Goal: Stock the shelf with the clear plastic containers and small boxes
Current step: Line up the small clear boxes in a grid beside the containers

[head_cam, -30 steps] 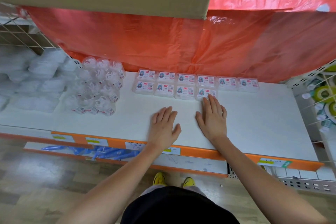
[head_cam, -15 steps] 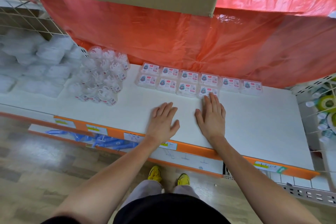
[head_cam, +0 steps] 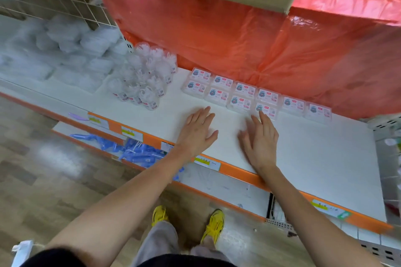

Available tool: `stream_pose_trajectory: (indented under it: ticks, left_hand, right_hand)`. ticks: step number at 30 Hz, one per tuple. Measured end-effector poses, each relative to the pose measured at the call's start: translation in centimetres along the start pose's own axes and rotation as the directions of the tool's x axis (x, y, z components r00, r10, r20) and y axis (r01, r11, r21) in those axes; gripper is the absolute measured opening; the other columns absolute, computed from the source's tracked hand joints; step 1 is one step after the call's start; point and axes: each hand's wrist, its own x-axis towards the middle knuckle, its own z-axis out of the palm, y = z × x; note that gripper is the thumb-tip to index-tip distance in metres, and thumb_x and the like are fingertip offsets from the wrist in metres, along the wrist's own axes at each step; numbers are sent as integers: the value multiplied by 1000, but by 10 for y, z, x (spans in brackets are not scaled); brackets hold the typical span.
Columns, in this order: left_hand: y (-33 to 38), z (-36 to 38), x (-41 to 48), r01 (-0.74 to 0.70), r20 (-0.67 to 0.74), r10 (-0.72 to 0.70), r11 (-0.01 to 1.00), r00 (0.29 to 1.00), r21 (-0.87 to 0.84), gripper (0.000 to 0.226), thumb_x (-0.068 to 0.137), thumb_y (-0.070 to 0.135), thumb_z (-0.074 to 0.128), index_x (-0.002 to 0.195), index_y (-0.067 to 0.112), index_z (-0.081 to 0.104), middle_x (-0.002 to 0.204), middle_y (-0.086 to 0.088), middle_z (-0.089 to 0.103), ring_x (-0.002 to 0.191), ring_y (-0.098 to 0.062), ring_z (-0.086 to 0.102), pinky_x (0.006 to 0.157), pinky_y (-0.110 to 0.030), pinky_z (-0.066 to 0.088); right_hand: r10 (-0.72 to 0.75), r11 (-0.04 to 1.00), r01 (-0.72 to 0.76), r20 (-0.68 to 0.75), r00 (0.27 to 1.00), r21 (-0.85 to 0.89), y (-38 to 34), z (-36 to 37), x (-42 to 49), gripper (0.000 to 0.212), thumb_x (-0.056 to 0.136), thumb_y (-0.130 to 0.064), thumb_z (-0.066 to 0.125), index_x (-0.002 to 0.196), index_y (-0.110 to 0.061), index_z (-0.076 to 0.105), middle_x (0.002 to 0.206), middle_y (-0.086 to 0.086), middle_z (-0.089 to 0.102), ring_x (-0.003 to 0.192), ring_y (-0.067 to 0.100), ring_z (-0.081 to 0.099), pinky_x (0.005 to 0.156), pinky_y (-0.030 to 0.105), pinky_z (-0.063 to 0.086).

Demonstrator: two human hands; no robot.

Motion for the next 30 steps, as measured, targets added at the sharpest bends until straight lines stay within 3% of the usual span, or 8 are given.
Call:
stream_pose_trajectory:
  ticks: [5, 10, 13, 21, 25, 30]
  left_hand:
    - [-50, -38, -24, 62, -82, -63, 998, 995, -16, 67, 94, 51, 34, 148, 11, 36, 160, -7, 23, 147, -23, 19, 118, -32, 9]
    - [-123, -81, -65, 110, -152, -110, 994, 982, -6, 66, 92, 50, 37, 145, 11, 41, 158, -7, 29, 145, -24, 26, 116, -37, 20]
    - [-180, -106, -96, 138, -215, -134, 990, 968, 7, 66, 88, 50, 38, 135, 7, 52, 149, -11, 43, 136, -28, 41, 108, -42, 34]
    - [-336, -151, -183, 259, -274, -245, 966, 930, 15, 60, 84, 47, 47, 126, 6, 58, 140, -13, 53, 127, -31, 52, 99, -44, 45]
    - [-390, -166, -212, 285, -279, -272, 958, 921, 10, 62, 85, 47, 46, 127, 3, 58, 138, -15, 54, 126, -33, 53, 101, -46, 44]
    - [-447, -173, -225, 331, -274, -321, 944, 907, -10, 62, 89, 46, 47, 137, 7, 49, 145, -11, 46, 136, -27, 41, 112, -37, 30]
  right_hand:
    - [-66, 995, 67, -25, 998, 73, -65, 9, -3, 50, 95, -34, 48, 139, -10, 46, 156, 11, 33, 144, 29, 26, 116, 42, 18]
    - [-151, 977, 156, -46, 987, 147, -161, 34, 5, 49, 91, -23, 51, 138, -7, 48, 153, 12, 38, 141, 29, 30, 114, 41, 21]
    - [-194, 962, 198, -39, 980, 188, -227, 56, 11, 48, 91, -23, 52, 136, -8, 50, 149, 11, 42, 138, 28, 34, 112, 43, 26]
    - [-267, 940, 247, 58, 962, 235, -396, 128, 16, 49, 90, -26, 51, 135, -7, 51, 147, 15, 44, 136, 32, 36, 112, 48, 29]
    - [-282, 943, 250, 131, 950, 220, -463, 159, 17, 49, 91, -19, 57, 138, -9, 49, 152, 12, 39, 136, 31, 35, 110, 44, 29]
    - [-326, 940, 295, 197, 925, 171, -518, 194, 31, 52, 92, -21, 60, 141, -8, 47, 154, 13, 37, 138, 32, 35, 111, 43, 28]
